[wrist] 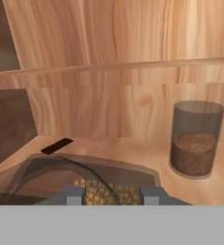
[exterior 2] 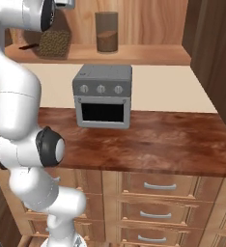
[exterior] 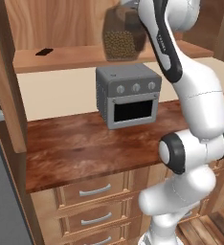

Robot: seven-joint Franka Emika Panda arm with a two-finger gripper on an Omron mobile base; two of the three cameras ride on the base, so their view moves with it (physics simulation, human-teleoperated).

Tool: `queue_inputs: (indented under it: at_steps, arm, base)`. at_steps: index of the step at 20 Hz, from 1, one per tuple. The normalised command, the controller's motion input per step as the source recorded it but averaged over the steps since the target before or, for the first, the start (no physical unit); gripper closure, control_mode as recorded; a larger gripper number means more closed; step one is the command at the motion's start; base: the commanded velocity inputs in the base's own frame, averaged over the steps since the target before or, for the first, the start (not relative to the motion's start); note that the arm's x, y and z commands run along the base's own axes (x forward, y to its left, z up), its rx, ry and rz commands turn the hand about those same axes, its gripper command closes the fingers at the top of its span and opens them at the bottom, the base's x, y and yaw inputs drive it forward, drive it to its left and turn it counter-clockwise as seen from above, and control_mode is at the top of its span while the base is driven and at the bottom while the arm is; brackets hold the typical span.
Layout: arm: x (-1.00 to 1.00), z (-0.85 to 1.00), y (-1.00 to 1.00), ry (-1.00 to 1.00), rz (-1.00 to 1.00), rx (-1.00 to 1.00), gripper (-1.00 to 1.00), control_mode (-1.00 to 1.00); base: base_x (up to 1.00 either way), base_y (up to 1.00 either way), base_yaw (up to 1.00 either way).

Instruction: Pick the jar and jar from the dining table and place them in the open cabinet. Close the cabinet after placing the objects.

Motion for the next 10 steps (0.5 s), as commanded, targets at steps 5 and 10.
queue_inputs:
  at_steps: [5,10]
  arm:
    - [0.53,-0.03,0.08,0.01,0.06,0.0,1.0,-1.0]
    - [0.58,-0.16,0.01,0.12,0.05,0.0,1.0,-1.0]
  base:
    - [0.0,0.0,0.0]
    - [0.0,0.0,0.0]
